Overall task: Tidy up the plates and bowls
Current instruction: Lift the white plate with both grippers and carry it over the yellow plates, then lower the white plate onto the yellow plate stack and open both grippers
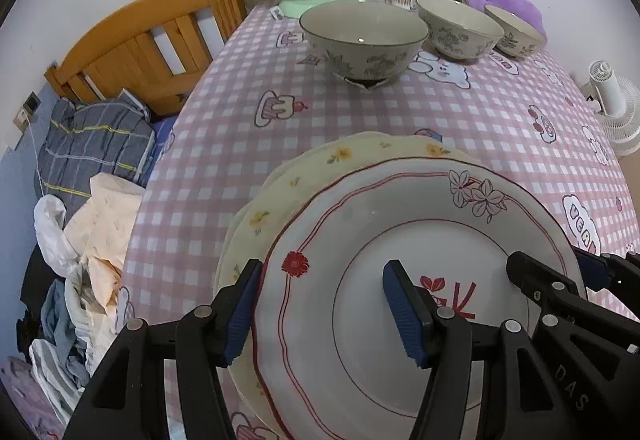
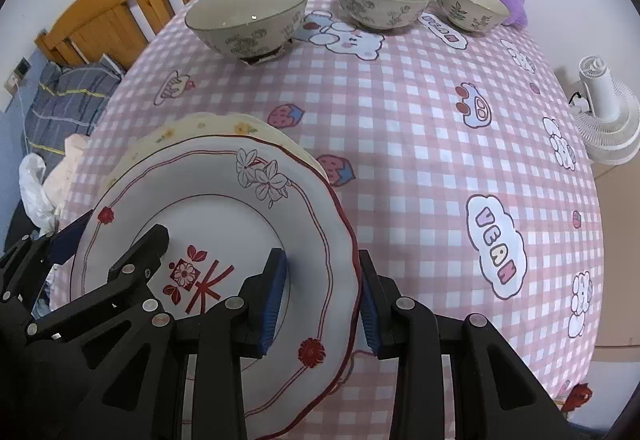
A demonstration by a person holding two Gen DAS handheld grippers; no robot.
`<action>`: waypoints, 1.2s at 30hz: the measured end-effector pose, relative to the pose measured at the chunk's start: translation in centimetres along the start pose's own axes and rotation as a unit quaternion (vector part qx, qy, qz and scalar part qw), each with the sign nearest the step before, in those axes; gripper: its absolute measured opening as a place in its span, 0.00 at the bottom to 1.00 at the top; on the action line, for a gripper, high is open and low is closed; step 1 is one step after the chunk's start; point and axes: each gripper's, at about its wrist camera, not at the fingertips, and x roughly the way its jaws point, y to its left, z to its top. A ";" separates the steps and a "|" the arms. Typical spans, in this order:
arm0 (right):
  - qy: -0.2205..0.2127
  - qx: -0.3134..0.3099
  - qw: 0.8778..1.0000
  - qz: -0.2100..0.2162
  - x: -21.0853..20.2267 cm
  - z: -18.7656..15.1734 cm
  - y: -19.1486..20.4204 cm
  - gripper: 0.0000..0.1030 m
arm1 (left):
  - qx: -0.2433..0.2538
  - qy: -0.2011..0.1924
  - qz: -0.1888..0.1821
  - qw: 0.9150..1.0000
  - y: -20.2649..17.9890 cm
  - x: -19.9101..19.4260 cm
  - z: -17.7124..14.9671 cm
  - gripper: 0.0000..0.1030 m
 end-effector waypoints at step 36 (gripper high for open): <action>-0.016 -0.008 1.000 0.024 0.0 1.4 -0.2 0.26 | 0.016 -0.003 0.009 1.000 0.0 1.0 1.4 0.67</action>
